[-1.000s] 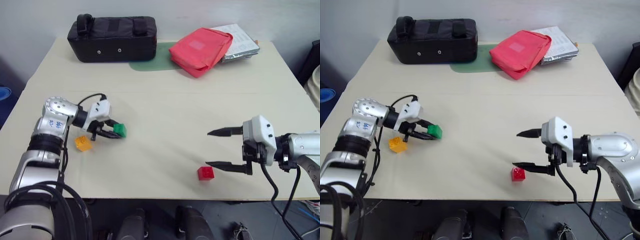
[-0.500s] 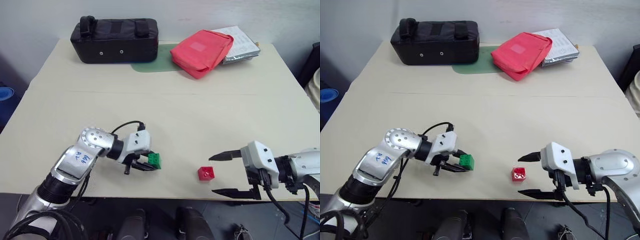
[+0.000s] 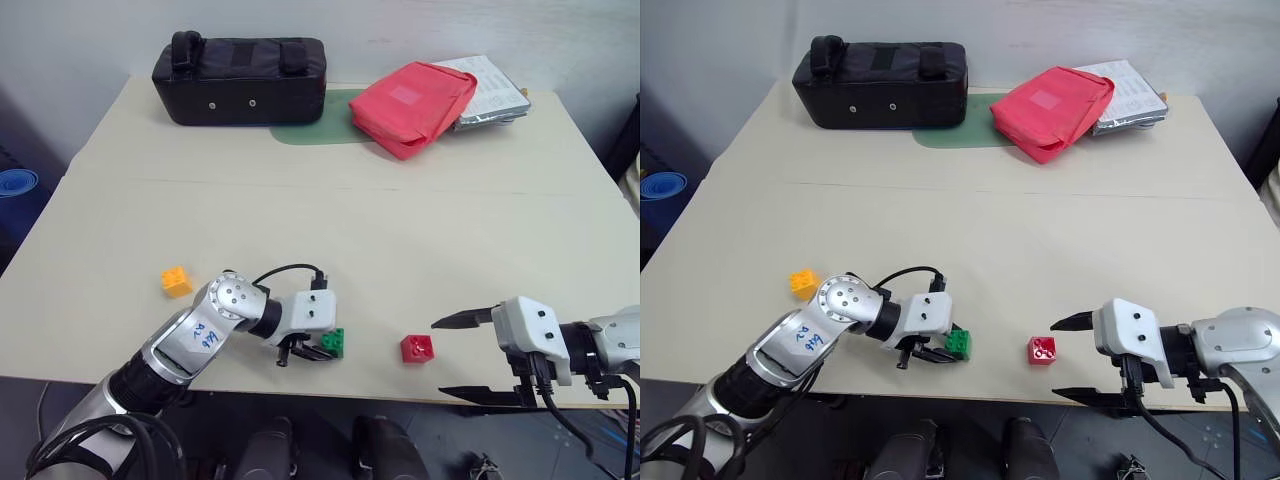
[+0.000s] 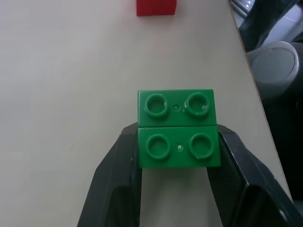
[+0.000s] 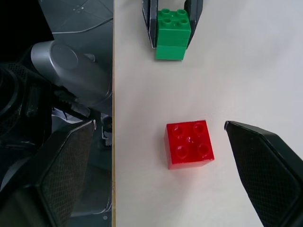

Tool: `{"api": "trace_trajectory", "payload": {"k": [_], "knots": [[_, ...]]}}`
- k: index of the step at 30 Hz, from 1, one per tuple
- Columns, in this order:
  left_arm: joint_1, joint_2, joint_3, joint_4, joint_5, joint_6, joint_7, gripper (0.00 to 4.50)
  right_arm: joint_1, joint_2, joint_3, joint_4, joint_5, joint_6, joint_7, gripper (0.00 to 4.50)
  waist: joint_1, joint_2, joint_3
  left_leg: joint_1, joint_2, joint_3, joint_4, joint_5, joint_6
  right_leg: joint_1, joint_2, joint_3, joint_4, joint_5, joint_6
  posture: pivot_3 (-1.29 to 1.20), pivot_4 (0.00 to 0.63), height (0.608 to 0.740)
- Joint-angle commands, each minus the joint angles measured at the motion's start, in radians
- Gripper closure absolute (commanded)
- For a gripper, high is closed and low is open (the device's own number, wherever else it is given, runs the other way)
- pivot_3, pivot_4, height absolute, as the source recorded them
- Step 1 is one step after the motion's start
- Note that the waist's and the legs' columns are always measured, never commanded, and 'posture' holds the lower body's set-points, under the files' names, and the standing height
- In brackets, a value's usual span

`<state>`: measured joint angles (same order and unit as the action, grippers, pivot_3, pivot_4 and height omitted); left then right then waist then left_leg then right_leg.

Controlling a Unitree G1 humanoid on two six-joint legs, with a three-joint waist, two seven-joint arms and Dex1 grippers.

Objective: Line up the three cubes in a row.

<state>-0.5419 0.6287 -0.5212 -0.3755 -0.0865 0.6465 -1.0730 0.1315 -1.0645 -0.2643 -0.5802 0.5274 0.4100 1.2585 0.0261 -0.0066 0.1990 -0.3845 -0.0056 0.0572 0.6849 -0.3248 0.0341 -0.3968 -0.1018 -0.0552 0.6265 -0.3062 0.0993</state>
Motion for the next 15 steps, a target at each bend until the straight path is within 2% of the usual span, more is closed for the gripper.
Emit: {"api": "trace_trajectory", "payload": {"k": [1, 15], "knots": [[-0.015, -0.008, -0.005, 0.004, 0.001, -0.029, -0.010, 2.99, 0.011, -0.009, -0.033, -0.010, -0.011, -0.023, 0.000, 0.00, -0.001, 0.000, 0.000, 0.000, 0.000, 0.000, 0.000, 0.000, 0.000, 0.000, 0.000, 0.000, 0.000, 0.000, 0.000, 0.00, 0.150, 0.740], [-0.032, -0.027, -0.031, 0.031, 0.022, -0.017, -0.011, 2.99, -0.005, -0.004, -0.024, -0.011, -0.003, -0.014, -0.028, 0.00, -0.001, 0.000, 0.000, 0.001, 0.000, 0.000, 0.000, 0.000, 0.000, 0.001, 0.000, 0.000, 0.000, 0.000, 0.000, 0.00, 0.150, 0.740]]}}
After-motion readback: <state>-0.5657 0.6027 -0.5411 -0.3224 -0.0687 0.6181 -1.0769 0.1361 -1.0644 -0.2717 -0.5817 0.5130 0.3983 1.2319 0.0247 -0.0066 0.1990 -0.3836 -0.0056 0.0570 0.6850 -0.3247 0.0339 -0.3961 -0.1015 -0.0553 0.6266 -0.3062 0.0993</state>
